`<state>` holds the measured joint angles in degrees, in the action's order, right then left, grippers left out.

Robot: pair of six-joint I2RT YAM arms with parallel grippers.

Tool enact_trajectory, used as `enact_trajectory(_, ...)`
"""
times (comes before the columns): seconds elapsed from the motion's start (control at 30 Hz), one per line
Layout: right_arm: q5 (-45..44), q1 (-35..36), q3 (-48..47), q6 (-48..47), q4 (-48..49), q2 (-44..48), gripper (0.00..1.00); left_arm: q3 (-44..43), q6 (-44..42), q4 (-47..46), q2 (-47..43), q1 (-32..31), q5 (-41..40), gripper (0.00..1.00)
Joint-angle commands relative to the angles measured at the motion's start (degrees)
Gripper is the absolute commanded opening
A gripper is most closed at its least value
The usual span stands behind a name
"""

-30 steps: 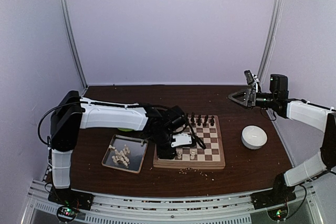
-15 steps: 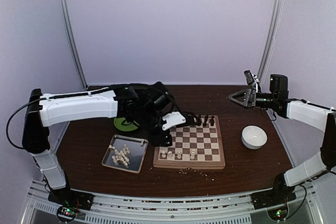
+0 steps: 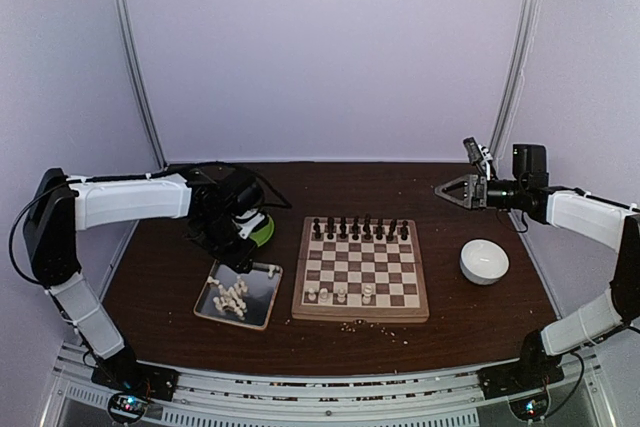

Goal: Set up the chess pieces on the board
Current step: Pick up the pawn from the storage box.

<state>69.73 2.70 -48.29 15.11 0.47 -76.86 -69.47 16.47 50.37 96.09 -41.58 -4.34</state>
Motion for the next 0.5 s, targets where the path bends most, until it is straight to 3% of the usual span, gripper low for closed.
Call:
enact_trajectory(0.0,-0.1,-0.4,-1.2,-1.3,-0.6,0.3,0.73,0.7,4.0,-2.0,2.1,1.6,1.0,0.41)
enact_trajectory(0.2,0.1,-0.4,-1.1,-1.5,-0.5,0.1,0.73,1.0,4.2,-2.3,4.7,2.8,1.6,0.33)
enact_trajectory(0.47,0.5,-0.4,-1.1,-1.7,-0.5,-0.3,0.72,1.4,4.1,-3.0,6.6,2.8,1.5,0.30)
